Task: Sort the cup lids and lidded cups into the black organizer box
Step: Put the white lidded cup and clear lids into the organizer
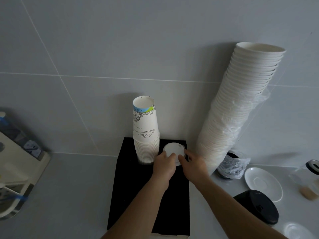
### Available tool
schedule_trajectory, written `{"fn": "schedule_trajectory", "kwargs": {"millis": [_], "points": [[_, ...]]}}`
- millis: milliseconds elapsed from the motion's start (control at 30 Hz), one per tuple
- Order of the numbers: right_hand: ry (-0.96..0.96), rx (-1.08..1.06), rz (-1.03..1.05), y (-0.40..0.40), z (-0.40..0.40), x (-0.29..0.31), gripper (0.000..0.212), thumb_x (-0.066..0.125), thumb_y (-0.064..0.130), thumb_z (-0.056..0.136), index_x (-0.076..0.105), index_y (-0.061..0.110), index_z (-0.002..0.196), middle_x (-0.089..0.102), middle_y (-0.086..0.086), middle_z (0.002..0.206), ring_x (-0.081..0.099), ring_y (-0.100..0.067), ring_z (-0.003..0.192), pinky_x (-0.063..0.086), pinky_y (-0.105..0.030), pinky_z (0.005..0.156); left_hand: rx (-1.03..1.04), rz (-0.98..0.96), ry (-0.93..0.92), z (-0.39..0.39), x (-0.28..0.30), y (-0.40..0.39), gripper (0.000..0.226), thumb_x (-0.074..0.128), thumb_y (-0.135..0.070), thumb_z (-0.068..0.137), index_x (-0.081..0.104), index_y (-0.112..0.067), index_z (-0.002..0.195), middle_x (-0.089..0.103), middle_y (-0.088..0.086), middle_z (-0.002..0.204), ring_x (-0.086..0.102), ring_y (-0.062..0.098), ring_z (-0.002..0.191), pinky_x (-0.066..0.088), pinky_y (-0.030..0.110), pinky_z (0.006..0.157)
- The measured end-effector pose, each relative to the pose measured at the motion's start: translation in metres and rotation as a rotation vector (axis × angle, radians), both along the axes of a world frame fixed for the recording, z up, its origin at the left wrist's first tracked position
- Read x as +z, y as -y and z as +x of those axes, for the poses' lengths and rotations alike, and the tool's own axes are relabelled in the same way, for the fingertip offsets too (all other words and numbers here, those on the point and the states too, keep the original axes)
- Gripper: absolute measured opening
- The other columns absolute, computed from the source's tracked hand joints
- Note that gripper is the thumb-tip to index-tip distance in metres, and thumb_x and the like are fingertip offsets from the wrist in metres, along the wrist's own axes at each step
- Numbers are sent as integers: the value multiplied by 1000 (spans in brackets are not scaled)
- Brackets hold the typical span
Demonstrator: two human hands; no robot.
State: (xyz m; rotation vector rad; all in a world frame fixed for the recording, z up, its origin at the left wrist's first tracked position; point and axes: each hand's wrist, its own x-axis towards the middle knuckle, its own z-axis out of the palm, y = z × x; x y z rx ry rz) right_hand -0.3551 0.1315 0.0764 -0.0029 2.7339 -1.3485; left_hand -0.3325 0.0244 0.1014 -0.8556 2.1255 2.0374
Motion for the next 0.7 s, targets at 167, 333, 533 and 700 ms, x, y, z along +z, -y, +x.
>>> {"fn": "schedule_trajectory", "kwargs": {"millis": [167,333,533,700], "points": [[15,57,32,-3,0,-1,16,57,29,93,60,18,82,58,3,77,55,-14,76,40,-27,65,-67,-37,13,0,0,2,27,51,-15,87,63,-1,108,66,14,107,61,26,96,43,26,77],[120,82,-23,-3,0,8,22,55,32,93,63,12,87,64,-3,88,59,-19,85,43,-30,75,-96,-54,45,5,6,6,30,53,-20,88,64,-2,109,67,11,105,63,30,101,48,33,84],[251,-20,-279,-13,11,33,31,57,28,93,67,13,69,65,-8,70,54,-14,67,39,-29,63,-82,64,42,21,15,17,31,59,-32,77,69,-9,97,67,6,99,61,21,94,48,43,94],[328,-120,-548,-27,31,59,25,67,38,74,71,14,68,65,-10,76,54,-19,75,41,-33,74,-52,339,0,57,40,30,5,57,-22,89,62,-20,91,64,-1,100,60,14,98,46,33,97]]}}
